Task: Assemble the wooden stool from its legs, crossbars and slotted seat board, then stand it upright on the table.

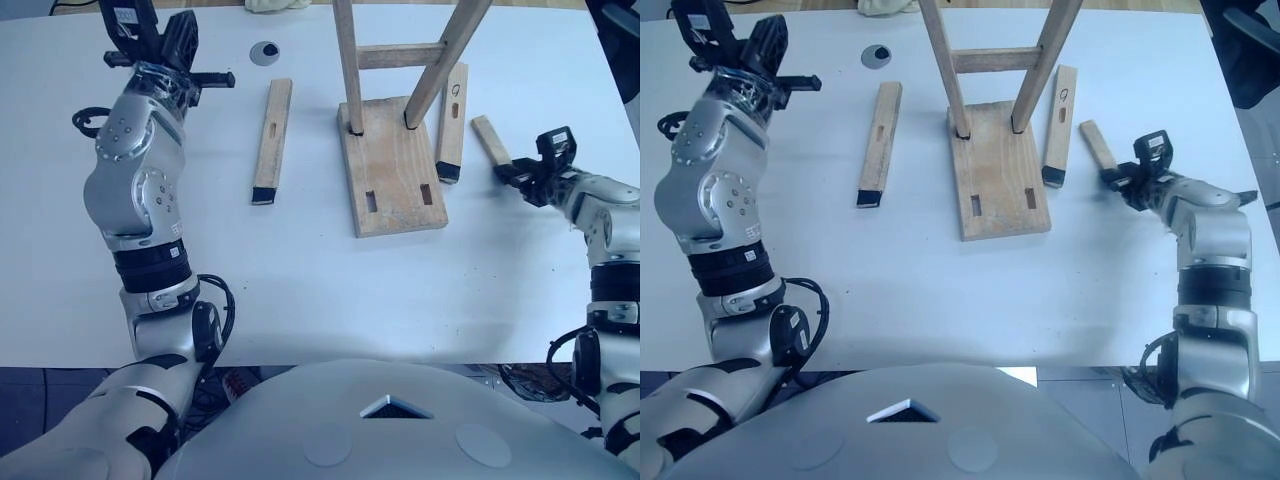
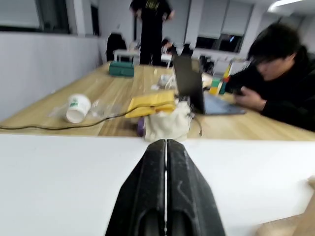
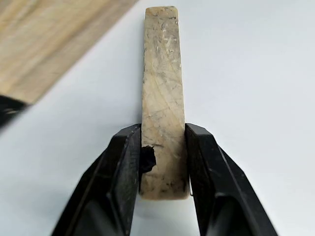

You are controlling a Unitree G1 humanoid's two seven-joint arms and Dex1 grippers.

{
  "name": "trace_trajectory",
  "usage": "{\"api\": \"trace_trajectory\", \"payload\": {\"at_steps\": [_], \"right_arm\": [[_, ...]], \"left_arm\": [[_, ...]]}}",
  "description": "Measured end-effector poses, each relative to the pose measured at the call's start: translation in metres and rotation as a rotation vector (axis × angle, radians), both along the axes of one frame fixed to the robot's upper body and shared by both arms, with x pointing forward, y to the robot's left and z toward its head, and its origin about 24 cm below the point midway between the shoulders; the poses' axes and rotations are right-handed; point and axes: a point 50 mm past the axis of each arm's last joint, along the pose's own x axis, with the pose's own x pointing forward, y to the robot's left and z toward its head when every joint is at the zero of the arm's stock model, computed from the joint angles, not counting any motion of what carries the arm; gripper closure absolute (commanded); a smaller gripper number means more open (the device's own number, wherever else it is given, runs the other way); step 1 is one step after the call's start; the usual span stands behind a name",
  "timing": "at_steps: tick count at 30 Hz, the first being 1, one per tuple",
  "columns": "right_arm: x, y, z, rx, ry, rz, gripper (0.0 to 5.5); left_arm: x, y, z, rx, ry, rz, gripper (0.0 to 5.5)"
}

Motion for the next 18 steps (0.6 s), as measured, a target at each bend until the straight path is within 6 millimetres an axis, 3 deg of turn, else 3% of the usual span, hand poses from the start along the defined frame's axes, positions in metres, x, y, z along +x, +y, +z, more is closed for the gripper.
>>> {"api": "trace_trajectory", "payload": {"at_steps": [1,3,5,6,8,10,12,14,18], "right_arm": [[0.004,-0.005,0.009,-0.028,-0.100,-0.037,4.21],[0.017,-0.004,0.049,-0.045,-0.362,-0.049,4.21],[0.033,0.024,0.116,-0.015,-0.722,0.040,4.21],[0.035,0.047,0.153,0.023,-0.912,0.112,4.21],[0.031,0.095,0.194,0.099,-1.116,0.280,4.21],[0.025,0.133,0.204,0.150,-1.180,0.426,4.21],[0.021,0.172,0.195,0.111,-1.190,0.588,4.21],[0.016,0.190,0.186,0.087,-1.194,0.660,4.21],[0.012,0.201,0.179,0.078,-1.207,0.687,4.21]], "left_arm": [[-0.004,-0.008,0.011,-0.111,-0.057,-0.095,4.91],[-0.011,-0.023,0.030,-0.253,-0.138,-0.267,4.66],[-0.021,-0.041,0.055,-0.342,-0.231,-0.462,4.35],[-0.027,-0.049,0.066,-0.374,-0.273,-0.561,4.23],[-0.033,-0.058,0.081,-0.416,-0.319,-0.679,3.92],[-0.037,-0.065,0.091,-0.455,-0.351,-0.770,3.63],[-0.040,-0.069,0.102,-0.521,-0.387,-0.856,3.29],[-0.037,-0.070,0.102,-0.542,-0.374,-0.854,3.12],[-0.027,-0.066,0.100,-0.626,-0.336,-0.801,3.08]]}}
